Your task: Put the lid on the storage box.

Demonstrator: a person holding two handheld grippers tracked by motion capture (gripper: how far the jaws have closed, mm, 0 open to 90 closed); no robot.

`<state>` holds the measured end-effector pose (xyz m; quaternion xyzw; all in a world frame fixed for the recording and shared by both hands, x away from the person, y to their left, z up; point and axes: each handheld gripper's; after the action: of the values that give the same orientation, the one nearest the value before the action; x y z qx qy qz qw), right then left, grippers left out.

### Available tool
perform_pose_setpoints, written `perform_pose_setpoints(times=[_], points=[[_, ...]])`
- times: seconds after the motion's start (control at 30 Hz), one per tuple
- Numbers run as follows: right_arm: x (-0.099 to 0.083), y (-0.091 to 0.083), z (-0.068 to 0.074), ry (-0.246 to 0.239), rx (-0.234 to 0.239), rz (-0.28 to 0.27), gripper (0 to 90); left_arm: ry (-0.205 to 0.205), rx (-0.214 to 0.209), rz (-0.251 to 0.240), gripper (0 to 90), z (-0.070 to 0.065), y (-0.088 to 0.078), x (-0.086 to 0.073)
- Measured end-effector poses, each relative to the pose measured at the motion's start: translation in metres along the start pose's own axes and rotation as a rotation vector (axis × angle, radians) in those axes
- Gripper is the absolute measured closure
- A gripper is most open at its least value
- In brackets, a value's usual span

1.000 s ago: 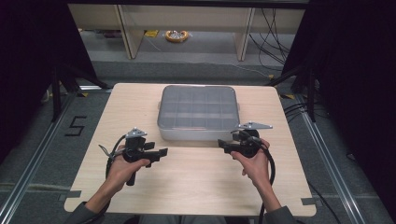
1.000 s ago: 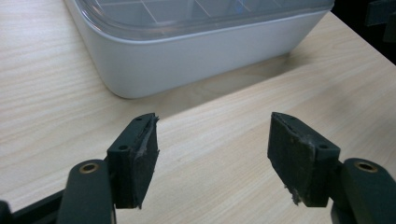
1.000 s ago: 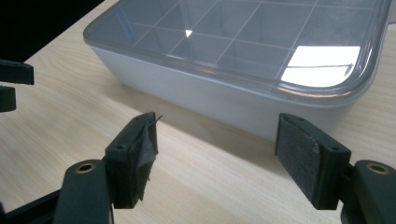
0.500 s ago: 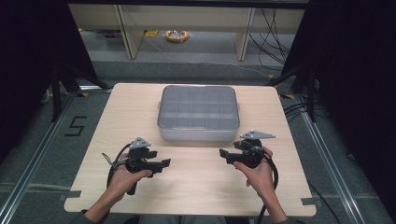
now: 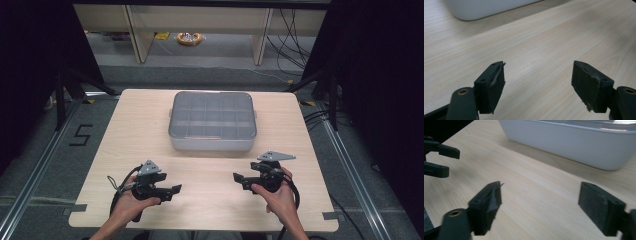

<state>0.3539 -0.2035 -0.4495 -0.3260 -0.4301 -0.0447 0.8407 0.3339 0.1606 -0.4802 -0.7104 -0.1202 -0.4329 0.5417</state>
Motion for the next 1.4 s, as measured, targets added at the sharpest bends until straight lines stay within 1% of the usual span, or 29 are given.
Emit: perform_pose_setpoints(times=[0.03, 0.07, 0.13, 0.23, 0.27, 0.37, 0.4, 0.43, 0.47, 0.53, 0.63, 0.67, 0.7, 0.73, 0.8, 0.83, 0.87, 0.9, 0.93, 0.97, 1.0, 1.1, 1.13, 1.17, 1.23, 1.27, 1.3, 1.33, 1.4], points=[[-0.002, -0.001, 0.001, 0.009, 0.011, 0.005, 16.5, 0.014, -0.005, 0.007, 25.0, 0.000, -0.001, -0.002], [-0.003, -0.001, 0.000, -0.036, 0.010, 0.002, 16.4, 0.012, -0.002, 0.005, 24.4, -0.001, -0.001, -0.004], [-0.006, -0.002, 0.004, -0.004, 0.018, 0.005, 16.2, 0.017, -0.002, 0.012, 23.5, -0.003, -0.002, -0.007], [-0.011, -0.003, 0.004, -0.047, 0.028, 0.017, 16.2, 0.035, 0.002, 0.010, 22.0, -0.004, -0.005, -0.013], [-0.013, -0.002, 0.008, -0.007, 0.039, 0.019, 16.3, 0.036, -0.006, 0.009, 21.3, -0.004, -0.006, -0.014], [-0.018, -0.003, 0.008, -0.052, 0.037, 0.031, 16.2, 0.031, -0.003, 0.001, 19.1, -0.007, -0.009, -0.019], [-0.020, -0.002, 0.011, -0.021, 0.048, 0.035, 16.3, 0.043, -0.015, 0.003, 18.5, -0.007, -0.010, -0.020], [-0.021, -0.002, 0.010, -0.056, 0.044, 0.036, 16.3, 0.041, -0.018, -0.002, 17.9, -0.007, -0.011, -0.022], [-0.023, -0.002, 0.012, -0.053, 0.046, 0.043, 16.4, 0.033, -0.018, -0.003, 17.4, -0.009, -0.012, -0.023], [-0.026, -0.002, 0.014, -0.060, 0.051, 0.054, 16.5, 0.057, -0.014, 0.007, 16.5, -0.008, -0.013, -0.026], [-0.032, -0.002, 0.018, -0.026, 0.051, 0.067, 16.5, 0.054, -0.028, 0.017, 15.8, -0.012, -0.015, -0.031], [-0.033, -0.001, 0.016, -0.055, 0.057, 0.067, 16.5, 0.053, -0.024, 0.021, 15.8, -0.014, -0.016, -0.032], [-0.035, -0.001, 0.018, -0.026, 0.063, 0.073, 16.6, 0.068, -0.026, 0.028, 15.8, -0.014, -0.017, -0.033], [-0.036, -0.002, 0.016, -0.055, 0.053, 0.079, 16.6, 0.070, -0.015, 0.026, 15.8, -0.015, -0.016, -0.035], [-0.039, -0.002, 0.017, -0.049, 0.064, 0.084, 16.6, 0.093, -0.014, 0.031, 15.8, -0.016, -0.019, -0.036], [-0.041, -0.003, 0.020, -0.007, 0.057, 0.098, 16.6, 0.086, -0.015, 0.030, 15.8, -0.017, -0.020, -0.038], [-0.042, -0.002, 0.016, -0.055, 0.058, 0.085, 16.6, 0.084, -0.018, 0.030, 15.8, -0.019, -0.021, -0.039], [-0.044, -0.002, 0.017, -0.047, 0.058, 0.092, 16.6, 0.103, -0.019, 0.035, 15.8, -0.019, -0.022, -0.040], [-0.046, -0.002, 0.020, -0.009, 0.062, 0.107, 16.6, 0.101, -0.018, 0.038, 15.9, -0.020, -0.022, -0.041], [-0.047, -0.002, 0.018, -0.041, 0.069, 0.099, 16.6, 0.112, -0.006, 0.044, 15.9, -0.020, -0.022, -0.042], [-0.048, -0.002, 0.018, -0.043, 0.071, 0.106, 16.6, 0.141, -0.011, 0.044, 15.9, -0.020, -0.023, -0.042], [-0.052, -0.003, 0.023, -0.022, 0.064, 0.100, 16.6, 0.124, -0.023, 0.047, 15.8, -0.025, -0.025, -0.046], [-0.052, -0.003, 0.022, -0.046, 0.066, 0.107, 16.6, 0.125, -0.022, 0.050, 15.9, -0.026, -0.026, -0.047], [-0.054, -0.003, 0.024, -0.026, 0.070, 0.113, 16.6, 0.158, -0.015, 0.049, 15.9, -0.025, -0.026, -0.048], [-0.056, -0.003, 0.023, -0.052, 0.068, 0.112, 16.6, 0.143, -0.023, 0.042, 15.9, -0.028, -0.028, -0.049], [-0.058, -0.003, 0.024, -0.049, 0.071, 0.115, 16.6, 0.169, -0.014, 0.047, 15.9, -0.027, -0.029, -0.049], [-0.060, -0.004, 0.026, -0.041, 0.049, 0.119, 16.6, 0.154, -0.013, 0.048, 15.9, -0.028, -0.030, -0.050], [-0.061, -0.004, 0.026, -0.052, 0.059, 0.121, 16.6, 0.176, -0.010, 0.043, 15.9, -0.028, -0.031, -0.050], [-0.065, -0.005, 0.028, -0.050, 0.071, 0.129, 16.6, 0.146, -0.022, 0.044, 15.9, -0.031, -0.032, -0.053]])
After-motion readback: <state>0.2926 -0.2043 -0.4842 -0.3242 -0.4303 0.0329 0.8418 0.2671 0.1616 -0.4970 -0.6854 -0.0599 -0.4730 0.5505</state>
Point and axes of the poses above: each handheld gripper's, and its own axes: y roughly forward along the jaws, x roughly out of its top, z roughly to its left, and after that the axes turned 15 degrees about x, right-handed
